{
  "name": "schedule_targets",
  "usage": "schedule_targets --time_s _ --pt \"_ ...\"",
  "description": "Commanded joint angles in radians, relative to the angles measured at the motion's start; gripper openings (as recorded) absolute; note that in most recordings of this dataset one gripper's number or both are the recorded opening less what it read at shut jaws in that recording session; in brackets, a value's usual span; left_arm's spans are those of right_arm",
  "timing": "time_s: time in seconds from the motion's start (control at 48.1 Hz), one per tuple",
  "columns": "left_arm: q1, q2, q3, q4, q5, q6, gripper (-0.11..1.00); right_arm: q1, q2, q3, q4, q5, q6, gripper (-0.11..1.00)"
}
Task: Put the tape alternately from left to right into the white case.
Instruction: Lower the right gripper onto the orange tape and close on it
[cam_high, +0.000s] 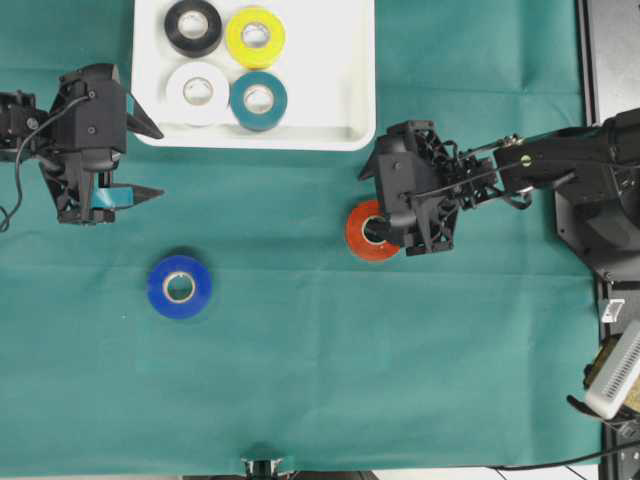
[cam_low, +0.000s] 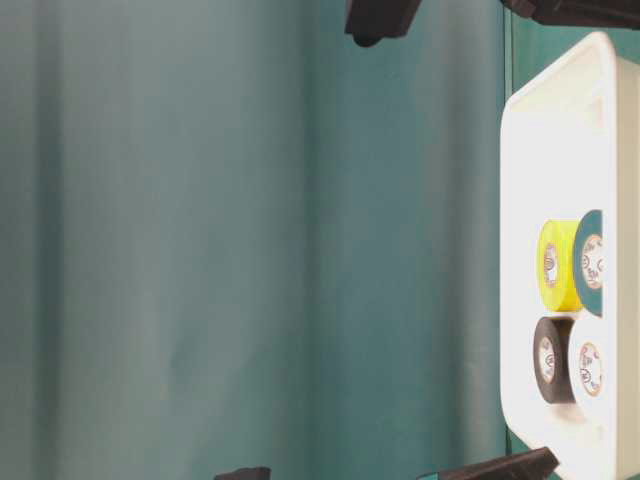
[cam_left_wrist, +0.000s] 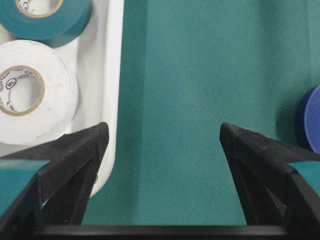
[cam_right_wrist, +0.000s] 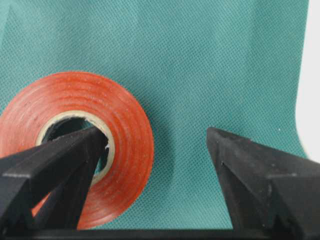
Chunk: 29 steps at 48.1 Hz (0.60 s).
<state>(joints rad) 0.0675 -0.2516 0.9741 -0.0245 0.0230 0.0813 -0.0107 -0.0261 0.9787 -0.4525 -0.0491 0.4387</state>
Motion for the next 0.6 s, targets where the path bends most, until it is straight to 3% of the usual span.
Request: schedule_targets --time_s 0.0,0.146,0.208,0.354,0.437,0.499,0.582 --pt "-0.003 -0.008 -0.014 -0.002 -0.008 0.000 0.99 -0.002 -0.006 -0.017 0.002 0.005 -0.002 0.87" --pt "-0.003 -0.009 -0.012 -0.002 -0.008 0.000 0.99 -0.002 -0.008 -0.021 0.002 0.005 -0.003 0.83" --pt "-0.003 -0.008 -0.012 -0.002 -0.008 0.000 0.99 -0.002 -0.008 -0.023 0.002 0.005 -0.003 0.70" --pt "-0.003 -0.008 -0.011 -0.002 -0.008 0.000 0.99 -0.002 -0.017 -0.025 0.002 0.005 -0.002 0.28" --pt "-0.003 -0.008 -0.011 -0.002 -0.008 0.000 0.99 -0.002 -0.025 -0.023 0.002 0.005 -0.002 0.09" --pt "-0.003 -0.008 -0.012 -0.002 -0.008 0.000 0.99 -0.002 -0.031 -0.023 0.002 0.005 -0.002 0.02" --pt "-0.003 -0.009 -0.011 -0.002 -0.006 0.000 0.99 -0.002 -0.037 -0.025 0.002 0.005 -0.002 0.02"
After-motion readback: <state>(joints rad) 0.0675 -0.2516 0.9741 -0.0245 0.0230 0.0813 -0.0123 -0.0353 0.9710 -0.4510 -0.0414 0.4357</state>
